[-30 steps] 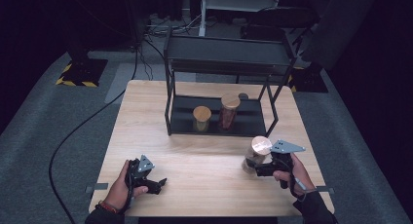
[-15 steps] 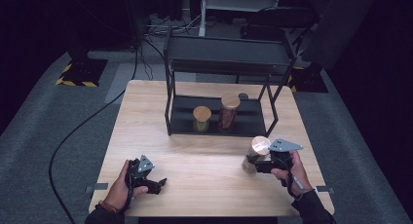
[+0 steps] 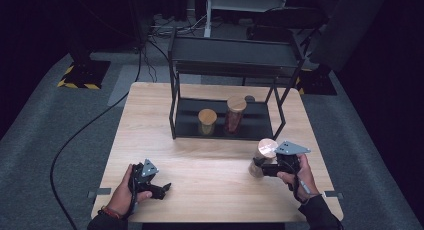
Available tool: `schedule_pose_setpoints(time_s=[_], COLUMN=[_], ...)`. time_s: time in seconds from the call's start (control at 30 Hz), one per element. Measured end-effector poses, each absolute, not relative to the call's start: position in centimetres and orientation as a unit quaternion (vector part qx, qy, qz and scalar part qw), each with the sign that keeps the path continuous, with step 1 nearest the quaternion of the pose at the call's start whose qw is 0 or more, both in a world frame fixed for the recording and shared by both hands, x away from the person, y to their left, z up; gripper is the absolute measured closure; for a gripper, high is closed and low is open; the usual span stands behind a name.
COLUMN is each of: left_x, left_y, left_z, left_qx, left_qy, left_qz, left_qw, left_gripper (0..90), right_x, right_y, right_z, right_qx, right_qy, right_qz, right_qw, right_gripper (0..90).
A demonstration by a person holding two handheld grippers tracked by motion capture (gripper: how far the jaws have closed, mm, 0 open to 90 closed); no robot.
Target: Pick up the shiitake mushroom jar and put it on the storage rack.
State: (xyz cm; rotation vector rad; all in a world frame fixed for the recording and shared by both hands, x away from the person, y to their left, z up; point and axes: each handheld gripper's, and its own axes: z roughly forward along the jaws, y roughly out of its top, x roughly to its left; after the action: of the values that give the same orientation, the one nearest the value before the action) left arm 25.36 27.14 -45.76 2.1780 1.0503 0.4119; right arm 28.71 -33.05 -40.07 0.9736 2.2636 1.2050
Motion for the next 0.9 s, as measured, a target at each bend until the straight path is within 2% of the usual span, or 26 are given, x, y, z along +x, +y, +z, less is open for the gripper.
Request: schedule_pose_setpoints(time_s=[0.9], left_x=[25.4], left_y=[27.1], left_z=[-45.8], left_qx=[0.836], left_qy=[0.403], left_qz=[0.158], left_qw=[0.338], left_gripper=[0.2], right_x=[30.1], right_y=[-30.7], right_z=[-38.6], right_qx=[0.390], right_qy=[0.794], right_qz=[0.412], right_qw=[0.220], right_gripper=[24.6])
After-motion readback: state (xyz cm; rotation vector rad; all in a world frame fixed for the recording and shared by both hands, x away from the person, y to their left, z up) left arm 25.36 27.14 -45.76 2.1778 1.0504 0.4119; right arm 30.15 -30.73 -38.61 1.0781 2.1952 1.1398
